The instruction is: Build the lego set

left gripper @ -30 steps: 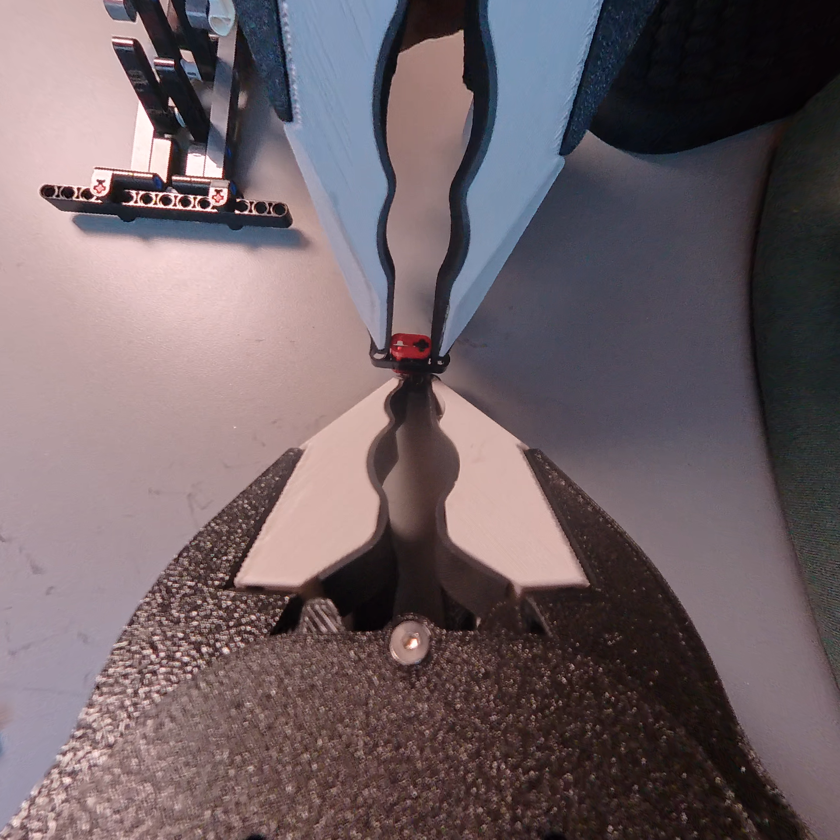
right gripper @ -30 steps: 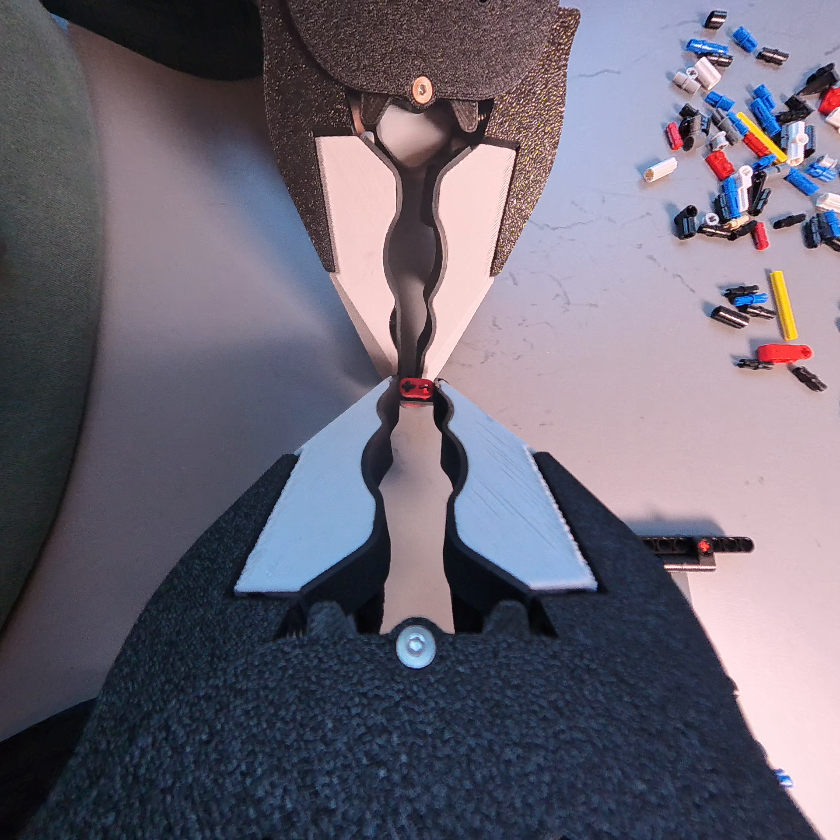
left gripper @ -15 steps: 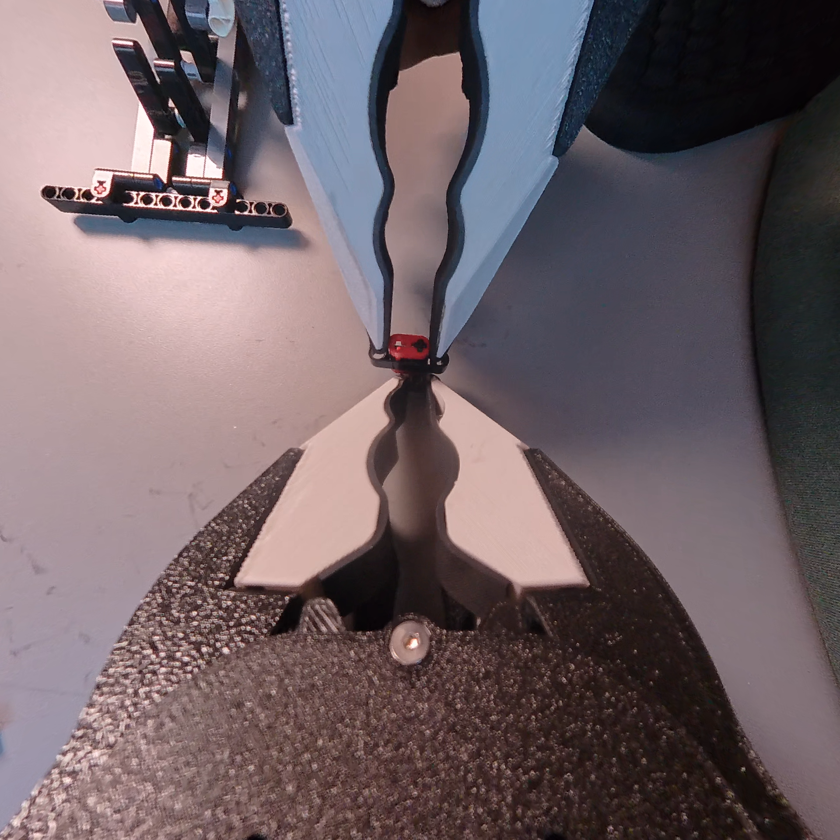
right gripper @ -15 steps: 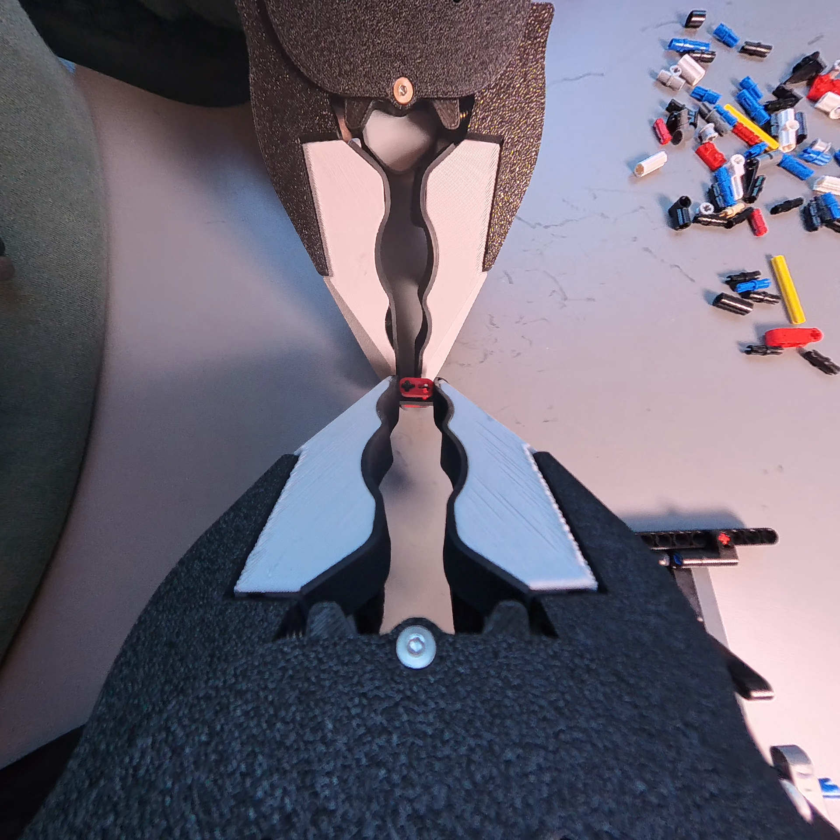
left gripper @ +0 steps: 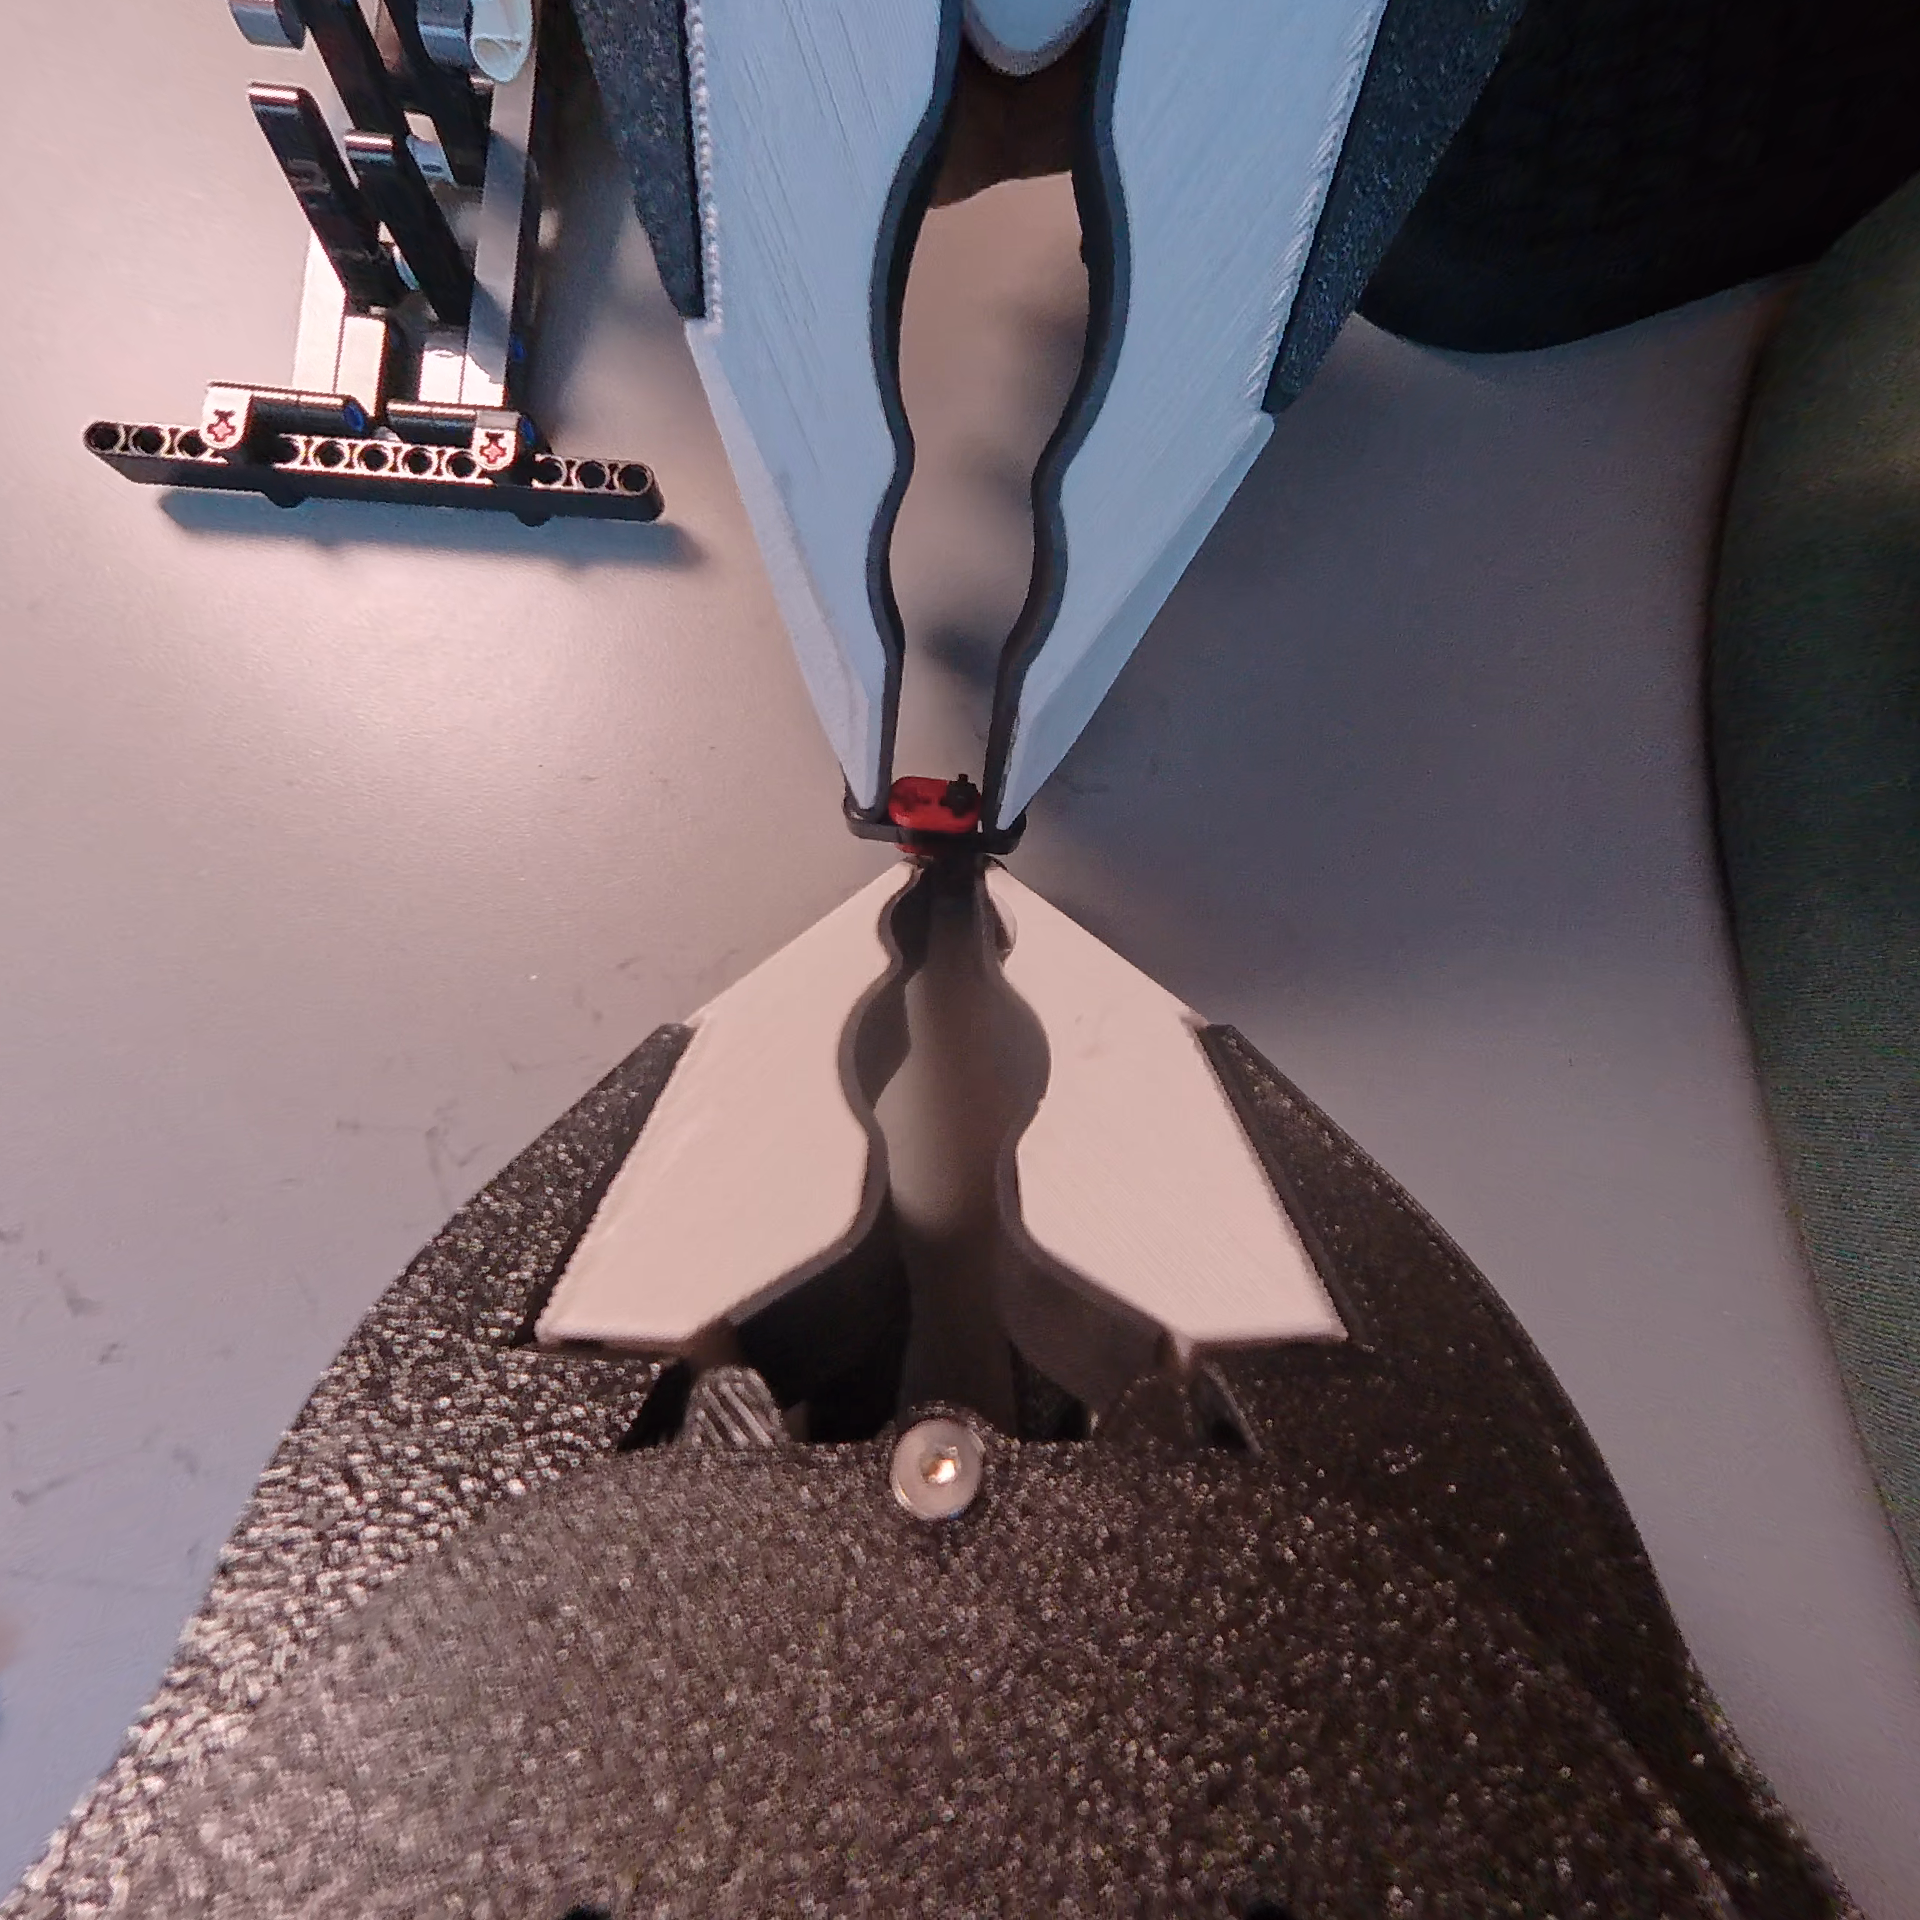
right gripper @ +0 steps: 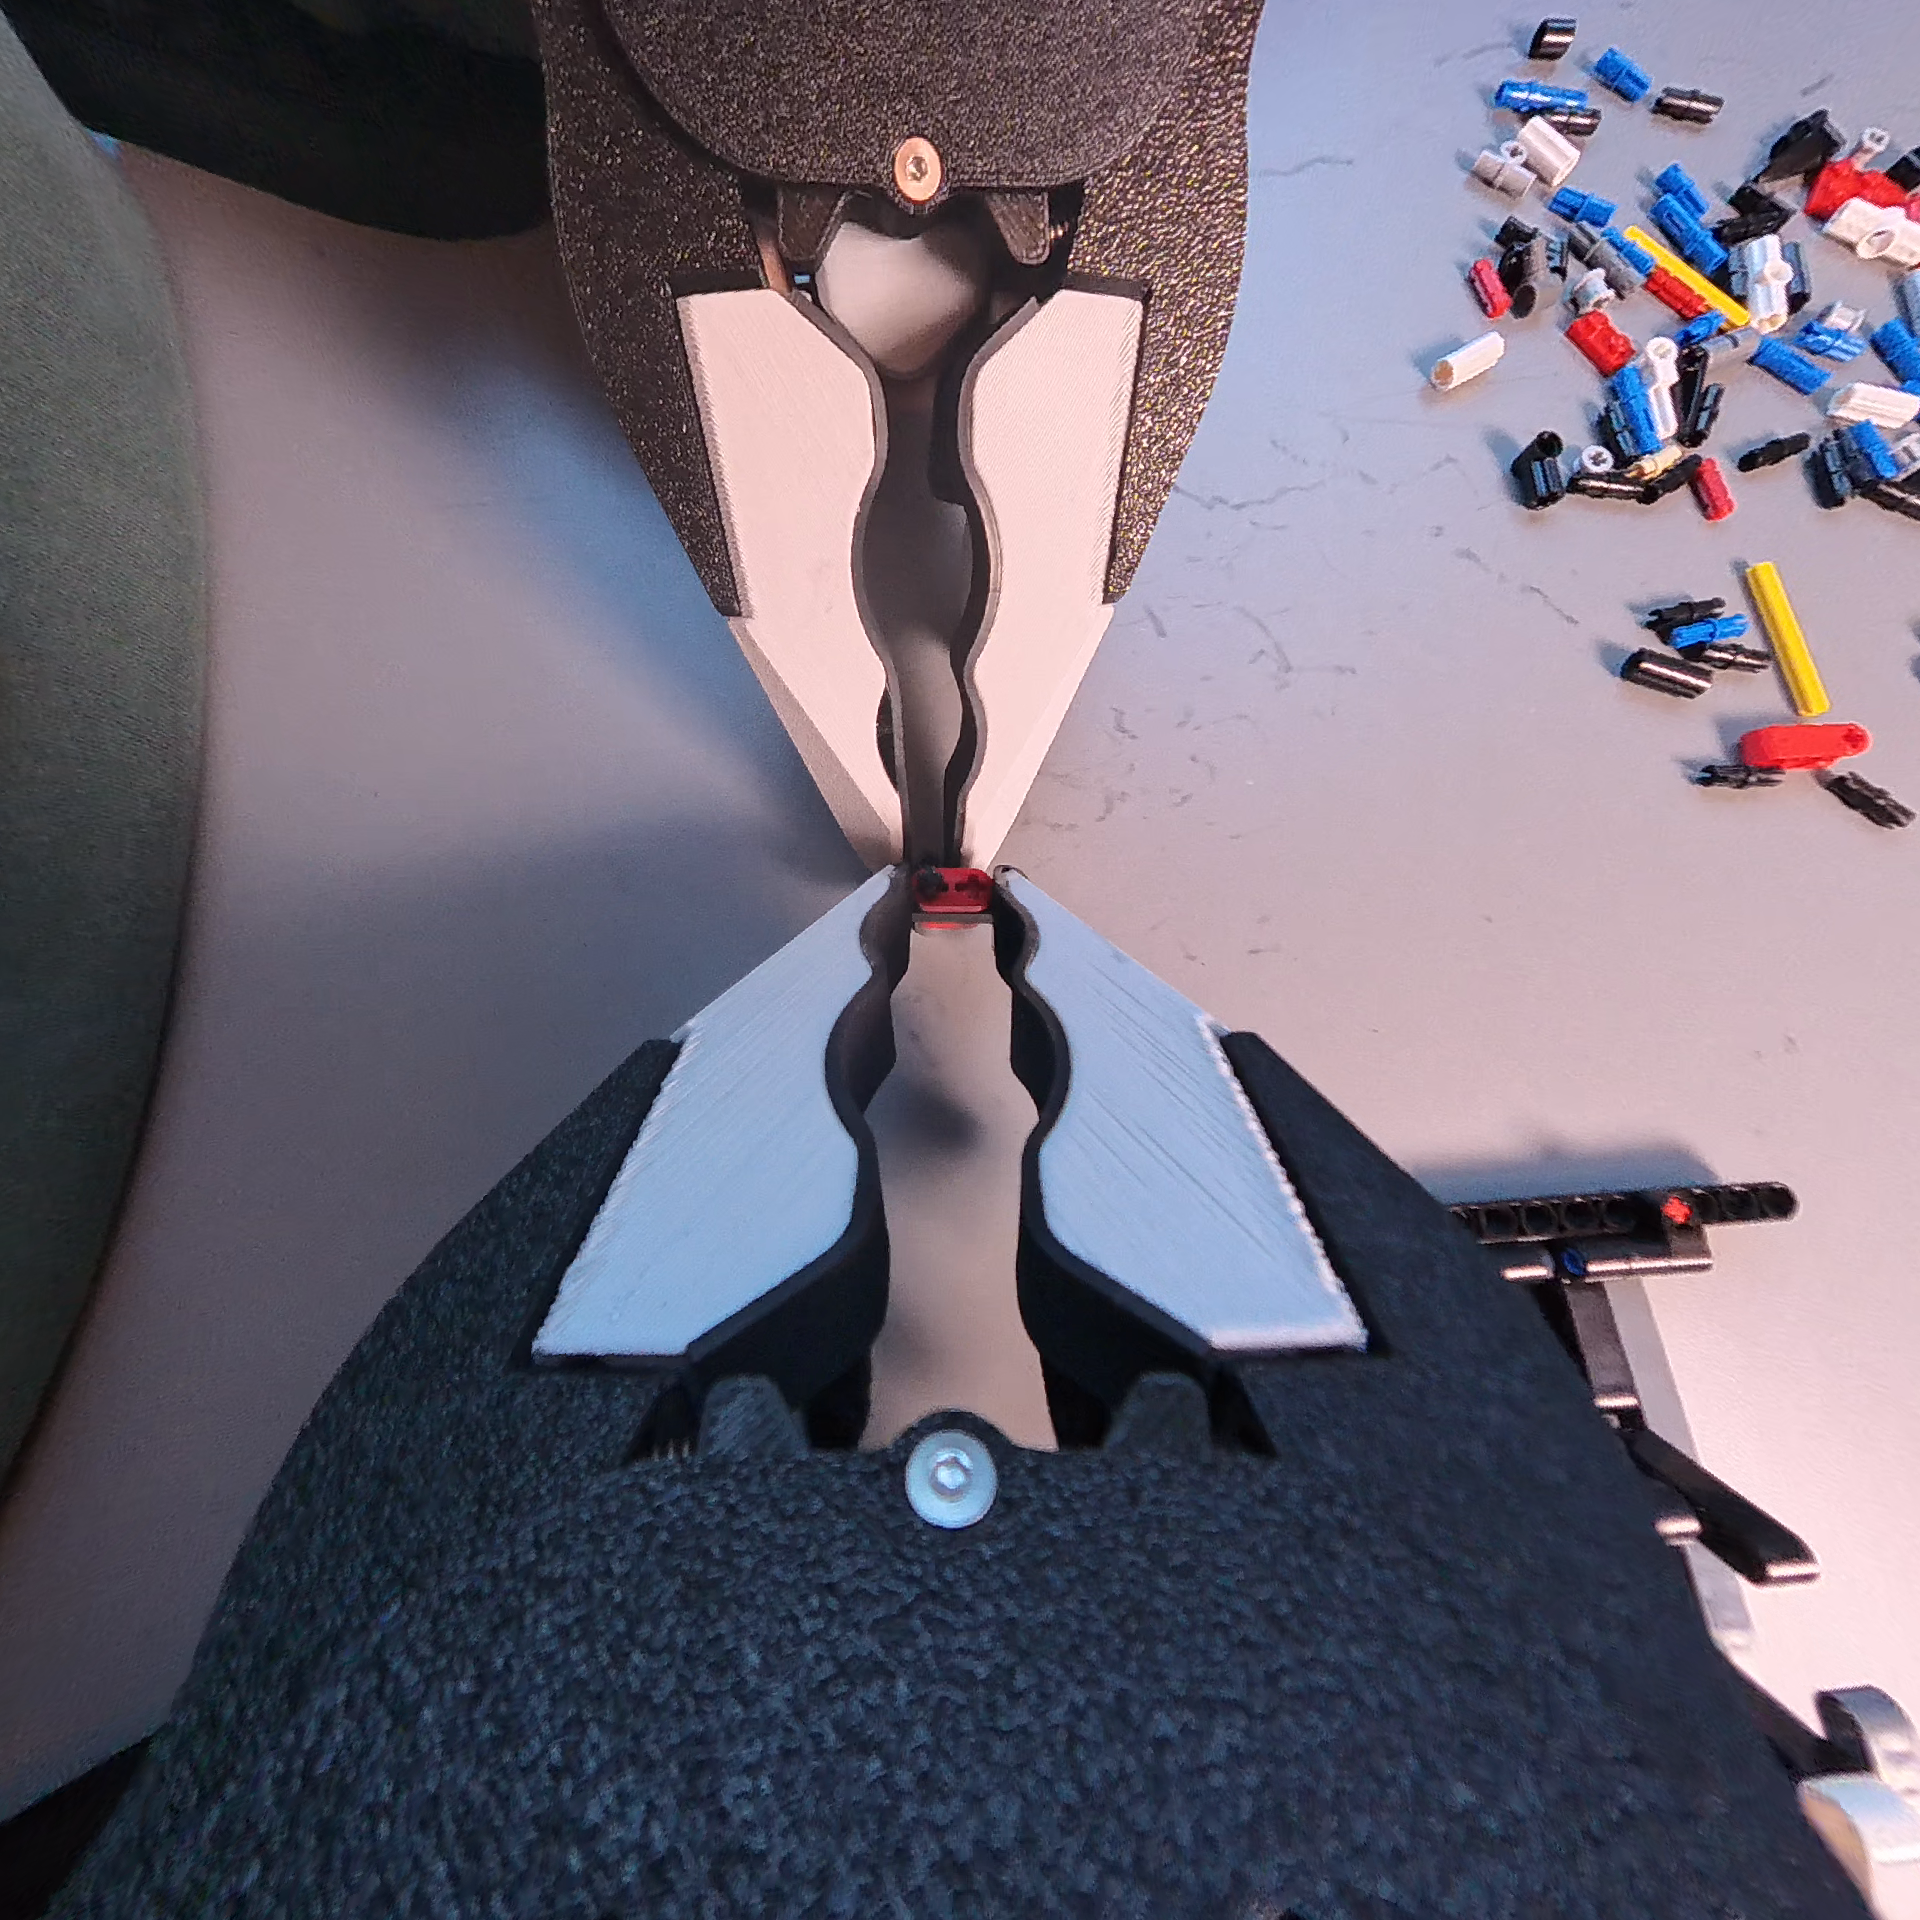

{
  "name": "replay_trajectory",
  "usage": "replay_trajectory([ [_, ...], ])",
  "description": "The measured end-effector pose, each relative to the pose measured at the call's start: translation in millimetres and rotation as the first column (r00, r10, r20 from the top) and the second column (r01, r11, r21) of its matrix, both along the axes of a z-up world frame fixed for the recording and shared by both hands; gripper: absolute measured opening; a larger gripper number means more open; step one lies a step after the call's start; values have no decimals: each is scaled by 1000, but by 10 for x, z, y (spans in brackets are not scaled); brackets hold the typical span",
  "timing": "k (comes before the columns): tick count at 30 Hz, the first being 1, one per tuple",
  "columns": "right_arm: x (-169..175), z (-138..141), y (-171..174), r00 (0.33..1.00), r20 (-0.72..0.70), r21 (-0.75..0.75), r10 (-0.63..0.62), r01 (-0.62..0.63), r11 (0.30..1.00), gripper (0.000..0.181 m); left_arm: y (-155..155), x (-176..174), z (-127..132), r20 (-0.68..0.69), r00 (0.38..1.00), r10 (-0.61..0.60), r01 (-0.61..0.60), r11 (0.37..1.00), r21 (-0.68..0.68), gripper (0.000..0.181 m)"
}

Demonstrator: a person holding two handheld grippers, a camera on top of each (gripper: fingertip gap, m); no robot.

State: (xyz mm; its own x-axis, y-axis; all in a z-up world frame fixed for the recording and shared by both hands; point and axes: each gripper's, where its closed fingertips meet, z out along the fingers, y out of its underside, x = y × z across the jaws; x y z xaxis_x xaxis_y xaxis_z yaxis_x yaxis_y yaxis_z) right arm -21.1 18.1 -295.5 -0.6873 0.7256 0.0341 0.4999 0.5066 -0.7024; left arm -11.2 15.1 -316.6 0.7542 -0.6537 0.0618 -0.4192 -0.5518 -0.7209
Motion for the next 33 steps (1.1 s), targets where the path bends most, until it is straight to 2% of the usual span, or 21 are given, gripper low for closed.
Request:
replay_trajectory([
  [5,25,63,7,999,-14,-48,-42,41,998,24,-1,0,1,-8,1000,0,0,1000,7,8],
  [8,28,95,6,998,-42,-25,-52,51,998,19,0,0,1,-3,1000,0,0,1000,2,8],
  [11,23,33,19,997,-9,13,-70,71,997,13,-1,2,1,-2,1000,-1,1,1000,2,8],
  [15,22,26,22,997,29,21,-71,71,997,13,-1,2,1,-8,1000,-1,1,1000,7,8],
  [20,18,30,13,998,55,105,-35,29,994,12,-2,3,-1,-11,1000,-2,3,1000,9,7],
  [28,-4,85,-15,997,68,74,-43,37,997,13,-2,3,-1,-8,1000,-4,4,1000,6,7],
  [33,22,32,-20,994,101,92,-29,19,996,6,-2,5,0,-10,1000,-6,6,1000,8,7],
])
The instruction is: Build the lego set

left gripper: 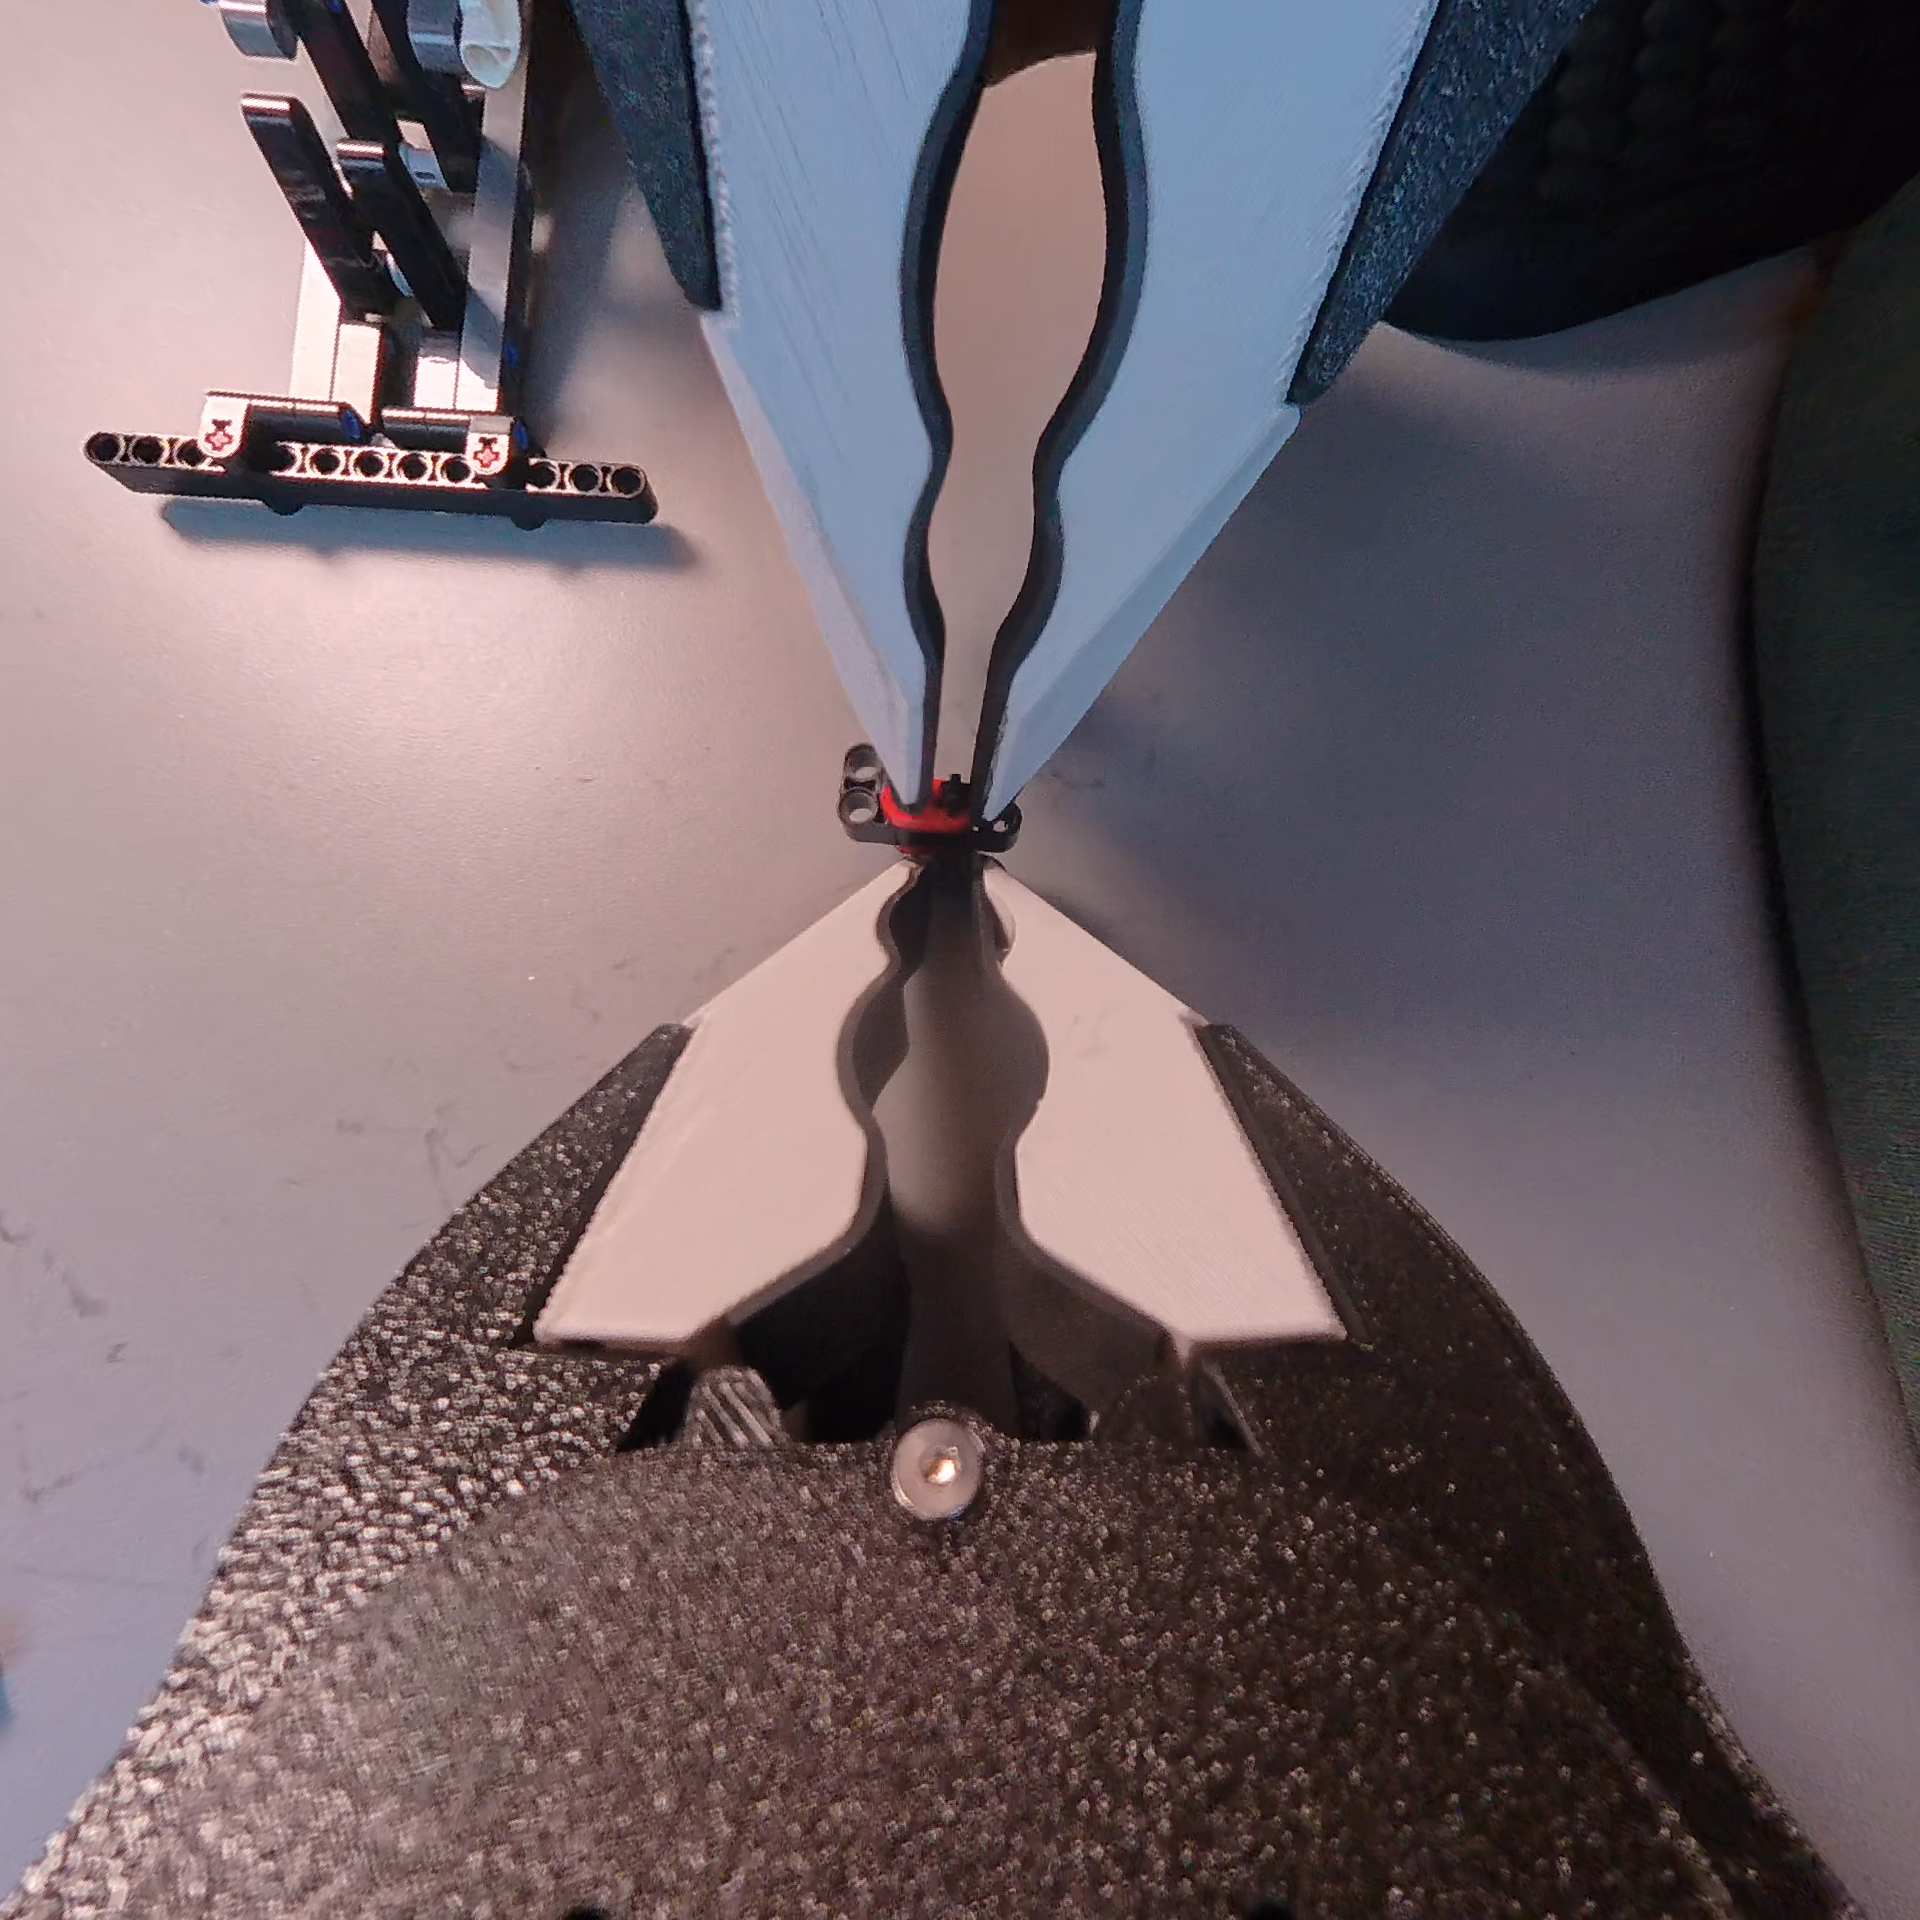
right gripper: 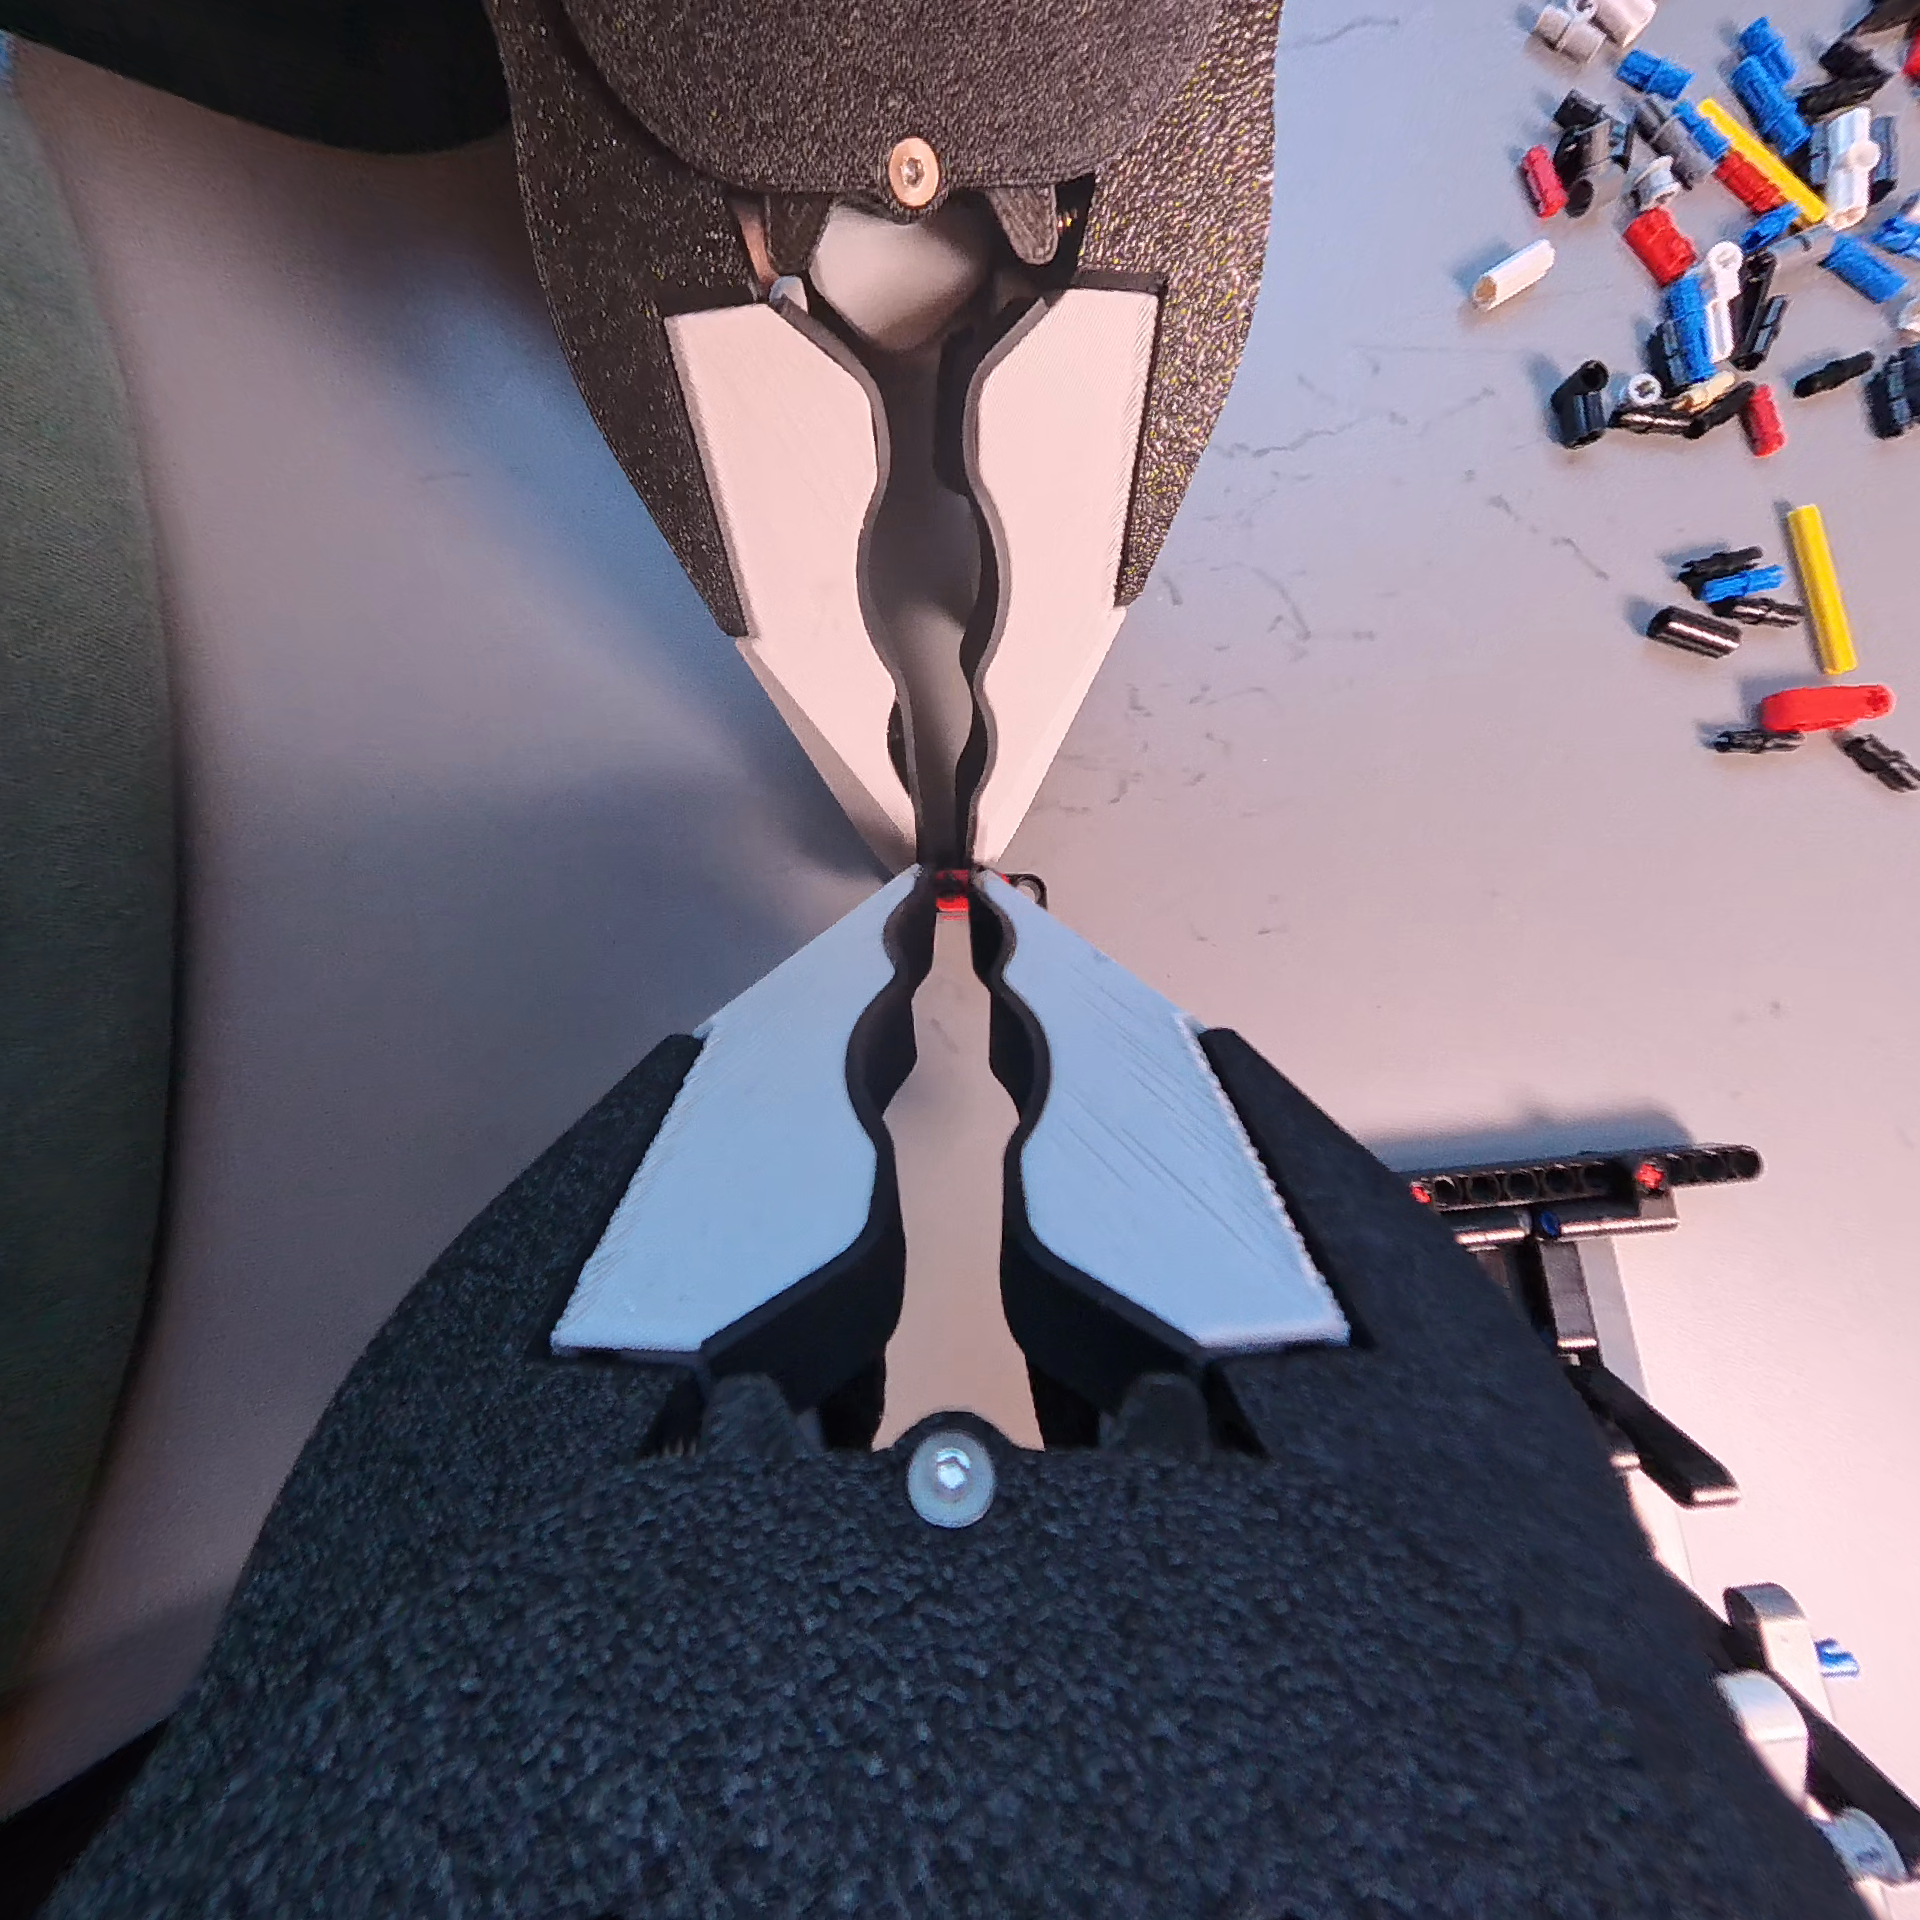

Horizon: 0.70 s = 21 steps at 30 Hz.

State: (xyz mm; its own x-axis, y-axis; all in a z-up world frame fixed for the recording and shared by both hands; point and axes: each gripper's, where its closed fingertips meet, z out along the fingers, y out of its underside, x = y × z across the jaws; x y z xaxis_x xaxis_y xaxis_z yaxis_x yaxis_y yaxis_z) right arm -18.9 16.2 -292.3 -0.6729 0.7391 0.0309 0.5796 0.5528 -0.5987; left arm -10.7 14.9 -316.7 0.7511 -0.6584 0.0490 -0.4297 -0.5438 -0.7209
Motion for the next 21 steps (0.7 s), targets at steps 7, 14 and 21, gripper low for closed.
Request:
replay_trajectory([
  [7,0,0,11,999,28,2,-16,16,1000,8,4,1,-1,-5,1000,0,0,1000,4,7],
  [14,32,48,-9,992,6,-134,-123,122,983,30,10,-13,3,-44,999,3,-1,999,40,7],
  [21,-81,322,246,893,59,-583,-445,393,711,39,94,-290,275,-219,971,91,-12,941,337,7],
])
